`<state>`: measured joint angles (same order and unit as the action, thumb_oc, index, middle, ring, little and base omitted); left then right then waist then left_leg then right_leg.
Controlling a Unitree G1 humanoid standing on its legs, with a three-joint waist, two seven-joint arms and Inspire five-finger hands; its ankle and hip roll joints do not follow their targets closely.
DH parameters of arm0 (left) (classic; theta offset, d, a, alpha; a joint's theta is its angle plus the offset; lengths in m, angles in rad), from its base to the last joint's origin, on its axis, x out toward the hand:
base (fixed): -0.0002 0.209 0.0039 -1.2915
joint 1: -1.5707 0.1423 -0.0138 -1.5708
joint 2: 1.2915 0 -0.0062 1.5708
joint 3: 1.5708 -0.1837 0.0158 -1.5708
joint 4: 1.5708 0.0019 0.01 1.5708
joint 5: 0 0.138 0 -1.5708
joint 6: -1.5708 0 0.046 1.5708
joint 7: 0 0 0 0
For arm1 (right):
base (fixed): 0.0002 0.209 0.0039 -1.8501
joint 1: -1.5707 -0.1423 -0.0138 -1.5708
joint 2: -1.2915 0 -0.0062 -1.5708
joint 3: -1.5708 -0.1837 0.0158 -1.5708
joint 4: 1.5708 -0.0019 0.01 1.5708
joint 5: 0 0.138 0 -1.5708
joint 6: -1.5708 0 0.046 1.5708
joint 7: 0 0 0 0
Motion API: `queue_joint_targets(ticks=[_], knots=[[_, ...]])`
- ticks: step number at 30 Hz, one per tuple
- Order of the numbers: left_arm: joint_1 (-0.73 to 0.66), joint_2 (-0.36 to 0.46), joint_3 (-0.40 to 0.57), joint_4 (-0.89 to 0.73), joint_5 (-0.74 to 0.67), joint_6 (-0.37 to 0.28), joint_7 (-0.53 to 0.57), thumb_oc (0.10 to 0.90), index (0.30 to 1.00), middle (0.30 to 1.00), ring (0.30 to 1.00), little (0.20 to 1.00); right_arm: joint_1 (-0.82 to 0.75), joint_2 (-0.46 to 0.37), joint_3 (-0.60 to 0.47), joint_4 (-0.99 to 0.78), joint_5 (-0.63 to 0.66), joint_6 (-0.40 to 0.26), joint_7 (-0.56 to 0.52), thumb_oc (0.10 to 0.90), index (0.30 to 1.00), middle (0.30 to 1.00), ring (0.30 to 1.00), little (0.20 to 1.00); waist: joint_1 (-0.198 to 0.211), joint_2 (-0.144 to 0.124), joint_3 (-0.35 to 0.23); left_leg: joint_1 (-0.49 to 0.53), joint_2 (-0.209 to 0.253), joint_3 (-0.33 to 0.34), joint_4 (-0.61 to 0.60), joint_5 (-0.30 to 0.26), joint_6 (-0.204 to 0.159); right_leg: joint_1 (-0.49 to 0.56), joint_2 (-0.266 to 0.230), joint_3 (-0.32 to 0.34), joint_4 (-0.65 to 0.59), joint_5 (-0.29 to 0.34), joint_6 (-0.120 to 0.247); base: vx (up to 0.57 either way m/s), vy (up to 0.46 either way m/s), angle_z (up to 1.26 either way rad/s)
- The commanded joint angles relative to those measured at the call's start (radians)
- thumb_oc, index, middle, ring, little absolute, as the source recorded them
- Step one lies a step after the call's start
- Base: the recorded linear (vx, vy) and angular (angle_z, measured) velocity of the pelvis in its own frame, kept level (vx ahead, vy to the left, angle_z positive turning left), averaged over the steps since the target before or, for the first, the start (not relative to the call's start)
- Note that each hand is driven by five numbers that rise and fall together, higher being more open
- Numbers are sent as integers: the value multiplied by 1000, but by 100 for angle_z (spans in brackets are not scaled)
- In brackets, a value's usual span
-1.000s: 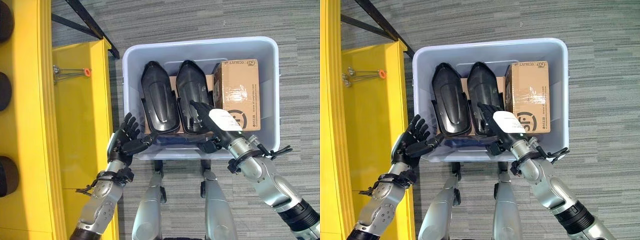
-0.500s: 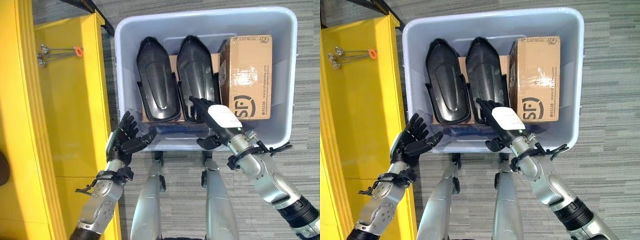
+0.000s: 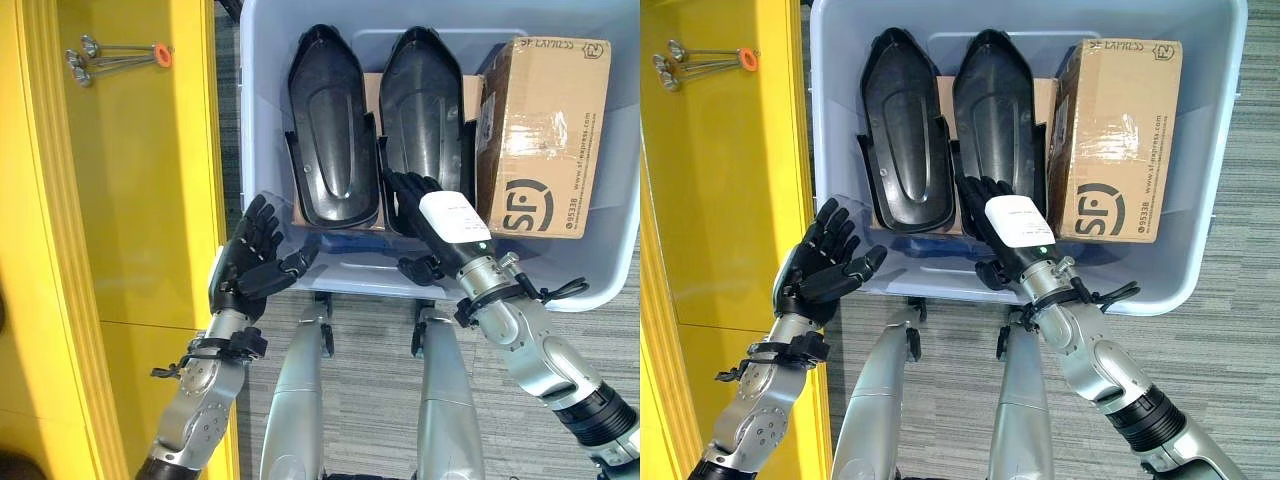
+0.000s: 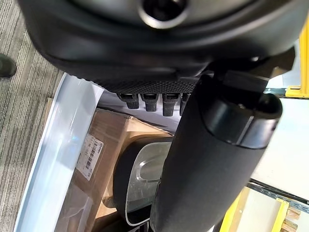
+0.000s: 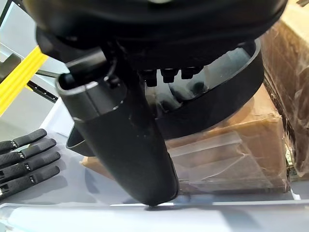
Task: Move parts from the plastic box to the shelf.
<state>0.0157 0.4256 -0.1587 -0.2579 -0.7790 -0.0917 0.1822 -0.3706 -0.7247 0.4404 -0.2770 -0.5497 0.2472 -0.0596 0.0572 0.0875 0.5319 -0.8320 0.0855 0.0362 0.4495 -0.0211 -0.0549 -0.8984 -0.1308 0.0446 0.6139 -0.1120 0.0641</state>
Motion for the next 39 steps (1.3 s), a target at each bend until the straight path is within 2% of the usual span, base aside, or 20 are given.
queue_joint_targets(ticks=[1,8,12,15,17,18,19,20,21,23,24,25,26,29,35,36,37,38,39], knots=[[75,64,41,-50,0,-49,-7,900,1000,1000,1000,1000,-27,-22,16,-151,-32,-23,-56,900,1000,1000,1000,1000,-18,23,-12,4,-102,-24,-35,1,79,47,51,-88,83,-105,-74,23,34,2],[78,66,33,-55,-7,-53,-10,900,1000,1000,1000,1000,-33,-19,12,-139,-36,-9,-74,900,1000,1000,1000,1000,-18,29,-12,-12,-105,-23,-17,-7,84,29,50,-83,102,-109,-76,0,0,0],[73,61,25,-53,-6,-54,0,900,1000,1000,1000,1000,-37,-8,18,-129,-41,40,-129,900,1000,1000,1000,1000,-20,36,-12,-14,-106,-17,-18,-7,85,23,49,-78,100,-108,-76,3,16,0],[75,55,19,-44,-4,-68,-4,900,1000,1000,1000,1000,-33,-1,8,-113,-39,53,-163,900,1000,1000,1000,1000,-22,40,-12,-14,-107,-15,-20,-7,85,21,50,-74,101,-108,-75,0,0,0],[71,50,15,-40,-3,-71,2,900,1000,1000,1000,1000,-26,8,5,-104,-69,83,-129,900,1000,1000,1000,1000,-26,40,-12,-13,-109,-13,-21,-9,86,21,49,-73,100,-110,-74,34,12,-1],[80,48,10,-40,-16,-64,5,900,1000,1000,1000,1000,-21,7,13,-96,-71,98,-132,900,1000,1000,1000,1000,-28,39,-12,10,-114,-16,-8,-38,81,45,47,-63,110,-137,-70,0,0,0],[72,48,14,-42,-13,-65,2,900,1000,1000,1000,1000,-33,2,11,-92,-71,103,-135,900,1000,1000,1000,1000,-26,44,-12,-16,-109,-8,-14,-12,86,17,47,-72,108,-113,-76,73,20,3],[87,48,8,-40,-2,-69,-2,900,1000,1000,1000,1000,-21,3,10,-83,-71,103,-141,900,1000,1000,1000,1000,-29,43,-12,7,-114,-13,-2,-39,80,42,46,-62,118,-139,-71,12,19,7],[85,47,8,-33,-11,-82,-1,900,1000,1000,1000,1000,-18,2,6,-79,-74,122,-113,900,1000,1000,1000,1000,-30,46,-12,6,-115,-13,-1,-40,80,40,43,-60,121,-141,-70,78,7,9],[81,47,11,-40,-16,-60,-17,900,1000,1000,1000,1000,-18,5,10,-79,-74,141,-102,900,1000,1000,1000,1000,-30,46,-12,8,-116,-12,-6,-37,79,42,44,-60,115,-140,-71,-20,0,4],[75,48,16,-43,-17,-56,-21,900,1000,1000,1000,1000,-25,4,5,-80,-75,144,-101,900,1000,1000,1000,1000,-27,50,-12,-19,-110,-6,-14,-9,84,13,46,-70,110,-114,-77,-64,-21,1],[77,51,14,-45,-12,-60,-21,900,1000,1000,1000,1000,-23,-1,1,-79,-65,139,-114,900,1000,1000,1000,1000,-26,49,-12,-24,-108,-6,-15,-7,85,8,47,-70,110,-113,-76,-4,-44,2],[90,54,9,-44,-14,-60,-14,900,1000,1000,1000,1000,-7,2,4,-79,-71,143,-121,900,1000,1000,1000,1000,-30,43,-12,-6,-115,-13,1,-39,81,31,44,-61,123,-143,-70,54,-53,4],[82,57,6,-45,-8,-78,-3,900,1000,1000,1000,1000,-19,-1,3,-84,-63,146,-128,900,1000,1000,1000,1000,-31,45,-12,-43,-114,-9,41,-54,84,-9,50,-57,167,-162,-78,-12,-9,3],[79,52,7,-42,-14,-69,-22,900,1000,1000,1000,1000,-37,2,17,-73,-80,165,-100,900,1000,1000,1000,1000,-24,56,-12,-71,-116,-7,59,-56,86,-45,49,-56,201,-171,-80,-18,-4,2],[79,52,5,-43,-15,-70,-22,900,1000,1000,1000,1000,-39,2,21,-73,-79,169,-97,775,824,824,824,824,-23,58,-12,-72,-116,-6,58,-55,86,-46,49,-56,201,-170,-80,0,0,0],[80,52,7,-42,-16,-71,-28,900,1000,1000,1000,1000,-42,-1,24,-69,-72,168,-95,551,511,511,511,511,-23,59,-12,-71,-116,-6,57,-54,86,-45,47,-57,198,-169,-80,0,0,0],[80,51,5,-42,-13,-73,-29,900,1000,1000,1000,1000,-44,-1,26,-68,-68,168,-89,400,300,300,300,300,-23,58,-12,-69,-115,-6,55,-52,85,-43,46,-57,197,-168,-78,0,0,0],[79,51,7,-43,-14,-74,-28,900,1000,1000,1000,1000,-49,-1,28,-69,-64,166,-77,400,300,300,300,300,-22,58,-12,-65,-115,-5,49,-50,85,-39,46,-58,191,-166,-78,0,0,0]])
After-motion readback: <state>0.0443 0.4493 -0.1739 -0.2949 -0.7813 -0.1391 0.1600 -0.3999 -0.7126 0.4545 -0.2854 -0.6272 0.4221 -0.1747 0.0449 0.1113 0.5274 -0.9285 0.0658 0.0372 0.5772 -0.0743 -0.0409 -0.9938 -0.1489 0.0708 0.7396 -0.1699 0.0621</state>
